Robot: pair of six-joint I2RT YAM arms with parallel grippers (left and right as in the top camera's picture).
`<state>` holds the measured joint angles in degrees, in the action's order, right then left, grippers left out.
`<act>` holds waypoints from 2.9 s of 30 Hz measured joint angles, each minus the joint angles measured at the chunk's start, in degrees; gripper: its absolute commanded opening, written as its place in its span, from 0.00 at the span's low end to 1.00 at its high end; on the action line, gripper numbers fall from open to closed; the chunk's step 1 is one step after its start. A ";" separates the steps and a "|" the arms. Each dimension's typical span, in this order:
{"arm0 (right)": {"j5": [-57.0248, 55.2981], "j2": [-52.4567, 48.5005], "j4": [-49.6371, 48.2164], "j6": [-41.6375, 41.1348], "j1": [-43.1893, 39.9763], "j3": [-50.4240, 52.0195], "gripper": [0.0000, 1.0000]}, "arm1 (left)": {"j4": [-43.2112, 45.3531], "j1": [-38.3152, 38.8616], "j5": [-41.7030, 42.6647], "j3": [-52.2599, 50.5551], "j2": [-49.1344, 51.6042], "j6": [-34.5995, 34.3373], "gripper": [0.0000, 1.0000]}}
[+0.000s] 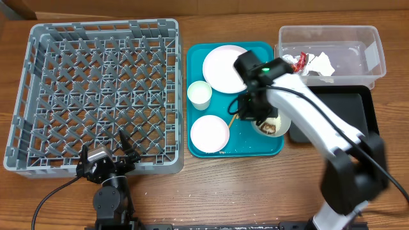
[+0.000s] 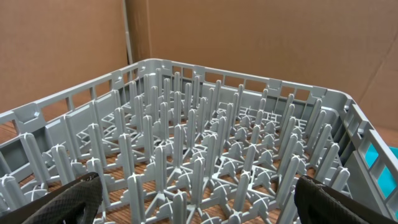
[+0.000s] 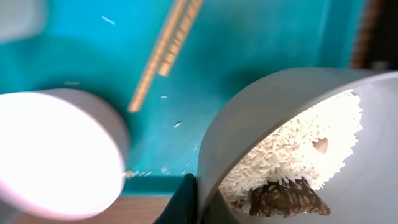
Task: Sort waste into correct bins and load items into the dishwasher
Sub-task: 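Grasp the white rice bowl with the right gripper and lift it over the black tray, then tip the rice bowl with the right gripper to dump rice onto the black tray, then return the emptied bowl to the teal tray with the right gripper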
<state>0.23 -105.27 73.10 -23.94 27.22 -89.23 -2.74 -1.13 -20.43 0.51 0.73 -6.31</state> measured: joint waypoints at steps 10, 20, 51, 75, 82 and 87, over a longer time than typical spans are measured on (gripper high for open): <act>12.33 14.67 -2.91 12.57 -17.46 1.18 0.04 | 0.00 0.00 0.02 0.00 0.00 0.00 1.00; 46.07 14.45 -16.59 34.07 -44.39 23.80 0.04 | 0.00 0.00 0.02 0.00 0.00 0.00 1.00; 87.80 8.87 -58.99 -3.34 -61.11 38.03 0.04 | 0.00 0.00 0.00 0.00 0.00 0.00 1.00; 63.87 19.85 -54.75 -7.34 -30.03 36.68 0.04 | 0.00 0.00 0.02 0.00 0.00 0.00 1.00; 33.86 19.93 -42.18 -6.49 -10.75 33.59 0.04 | 0.00 0.00 0.02 0.00 0.00 0.00 1.00; 19.10 19.91 -39.28 -5.90 -2.64 33.57 0.04 | 0.00 0.00 0.00 0.00 0.00 0.00 1.00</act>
<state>19.33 -85.36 33.82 -29.85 24.58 -55.66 -2.74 -1.13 -20.43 0.51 0.73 -6.31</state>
